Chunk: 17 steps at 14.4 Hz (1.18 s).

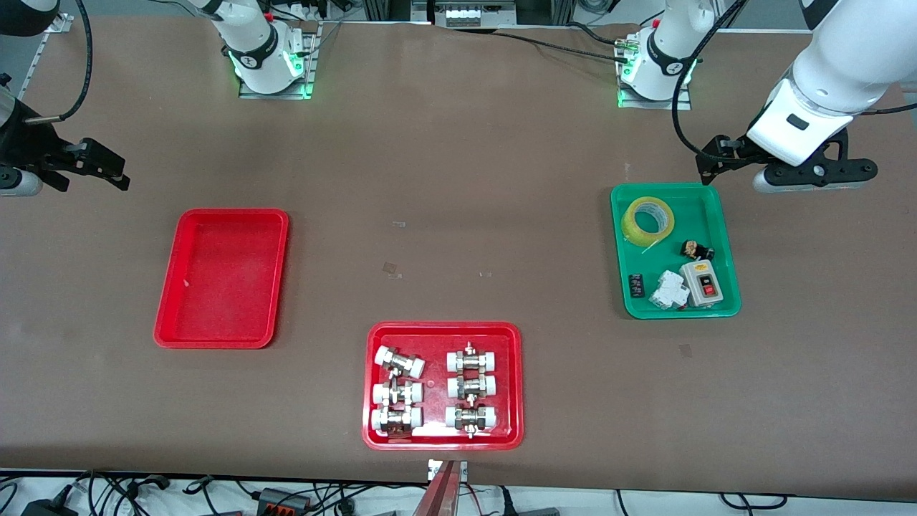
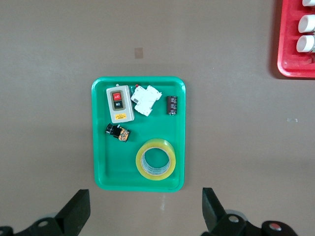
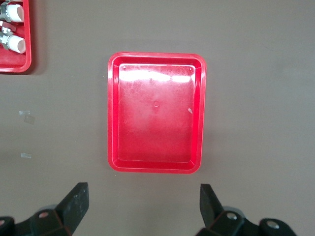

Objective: Left arm passes tape to right arm into tray
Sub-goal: 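Move the left gripper toward the tape roll in the green tray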

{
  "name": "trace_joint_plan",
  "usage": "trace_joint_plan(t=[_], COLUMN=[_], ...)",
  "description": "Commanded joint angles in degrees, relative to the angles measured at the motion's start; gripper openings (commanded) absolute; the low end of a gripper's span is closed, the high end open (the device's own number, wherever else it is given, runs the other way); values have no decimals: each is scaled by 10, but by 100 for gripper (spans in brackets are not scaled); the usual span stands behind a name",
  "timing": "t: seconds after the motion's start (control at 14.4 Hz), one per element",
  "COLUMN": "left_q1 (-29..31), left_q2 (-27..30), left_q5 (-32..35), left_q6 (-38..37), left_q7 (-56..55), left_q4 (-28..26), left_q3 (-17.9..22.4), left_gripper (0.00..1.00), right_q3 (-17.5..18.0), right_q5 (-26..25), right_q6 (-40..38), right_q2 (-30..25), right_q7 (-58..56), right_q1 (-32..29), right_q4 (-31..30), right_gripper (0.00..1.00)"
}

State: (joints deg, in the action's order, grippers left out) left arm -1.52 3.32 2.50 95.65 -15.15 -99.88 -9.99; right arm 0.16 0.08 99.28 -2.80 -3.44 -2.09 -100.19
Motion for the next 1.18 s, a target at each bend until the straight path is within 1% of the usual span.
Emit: trace_joint_plan(t=[0.0,0.49,0.69,0.83,0.97,1.04,1.11], left_q1=[4,4,5,5,13,35,46], left_q2=[5,9,-13,-23,-42,-49,-56], left_q5=[-7,-10,-11,-25,-29,-30,-31], left_q6=[-4,-40,-44,-51,-50,-40,-14], left_q7=[12,22,20,24,54,81,102], left_q4=[4,14,18,16,1,-20,-45], left_q3=[0,0,4,5,7,6,6], left_gripper=[100,100,100,100,100,100,100], right_q3=[-5,-4,-4,-5,-5,-5,-5], right_q5=[-5,-5,-4,-3,-4,-4,-3], right_q6=[-9,-8,-7,-6,-7,-6,-6], right_q2=[-11,-6,-3,0,0,2,2], right_q7=[-5,-5,-2,-2,-2,-1,0], right_q1=[8,7,7,6,6,6,6], right_q4=[-2,4,5,10,10,10,10], right_gripper=[100,100,100,100,100,100,100])
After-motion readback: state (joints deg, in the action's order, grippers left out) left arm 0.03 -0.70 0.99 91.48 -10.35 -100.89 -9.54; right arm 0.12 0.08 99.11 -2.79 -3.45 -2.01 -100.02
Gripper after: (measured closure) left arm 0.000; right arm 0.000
